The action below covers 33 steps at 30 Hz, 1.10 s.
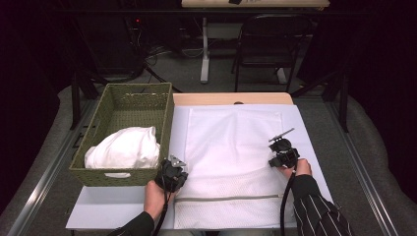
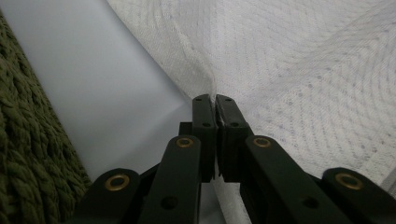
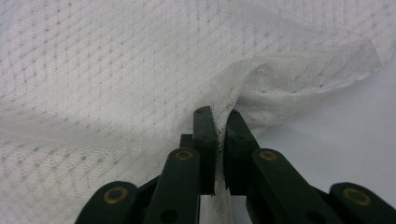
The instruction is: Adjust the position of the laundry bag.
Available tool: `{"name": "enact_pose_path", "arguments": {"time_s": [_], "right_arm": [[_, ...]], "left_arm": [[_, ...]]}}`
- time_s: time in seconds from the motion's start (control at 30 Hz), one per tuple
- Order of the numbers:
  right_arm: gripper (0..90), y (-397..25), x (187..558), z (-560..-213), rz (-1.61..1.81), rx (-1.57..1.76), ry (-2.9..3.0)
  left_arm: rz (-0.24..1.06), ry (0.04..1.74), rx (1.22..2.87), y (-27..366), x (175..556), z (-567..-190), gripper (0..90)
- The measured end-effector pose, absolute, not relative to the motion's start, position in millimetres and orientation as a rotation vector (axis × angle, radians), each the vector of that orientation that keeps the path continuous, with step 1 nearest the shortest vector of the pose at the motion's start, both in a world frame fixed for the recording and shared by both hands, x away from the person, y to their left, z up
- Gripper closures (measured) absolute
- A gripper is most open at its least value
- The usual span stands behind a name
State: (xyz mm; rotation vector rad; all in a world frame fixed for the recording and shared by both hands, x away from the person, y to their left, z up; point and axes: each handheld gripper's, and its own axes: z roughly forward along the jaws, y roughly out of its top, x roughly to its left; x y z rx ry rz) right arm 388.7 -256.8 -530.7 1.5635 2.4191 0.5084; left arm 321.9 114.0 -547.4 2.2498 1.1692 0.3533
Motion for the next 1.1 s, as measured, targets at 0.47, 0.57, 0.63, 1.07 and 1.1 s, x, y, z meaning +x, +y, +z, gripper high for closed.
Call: {"name": "enact_pose_path", "arguments": {"time_s": [0.47,0.57,0.63,1.07,1.1], "right_arm": [[84.9,-245.9,397.9,-529.9,0.504,1.528,2.452],[75.6,-246.8,397.9,-528.8,0.509,1.535,2.458],[58.4,-249.4,396.4,-525.7,0.523,1.532,2.45],[59.3,-263.3,392.3,-531.3,0.51,1.628,2.399],[61.6,-262.4,392.1,-531.4,0.519,1.617,2.402]], "left_arm": [[0.376,1.169,2.252,117.7,316.0,-545.7,85.3],[0.352,1.164,2.256,116.2,317.3,-545.4,64.1],[0.356,1.157,2.258,111.6,316.6,-544.1,53.0],[0.413,1.203,2.216,84.1,354.0,-551.4,45.2],[0.416,1.199,2.214,83.1,353.8,-551.6,47.4]]}}
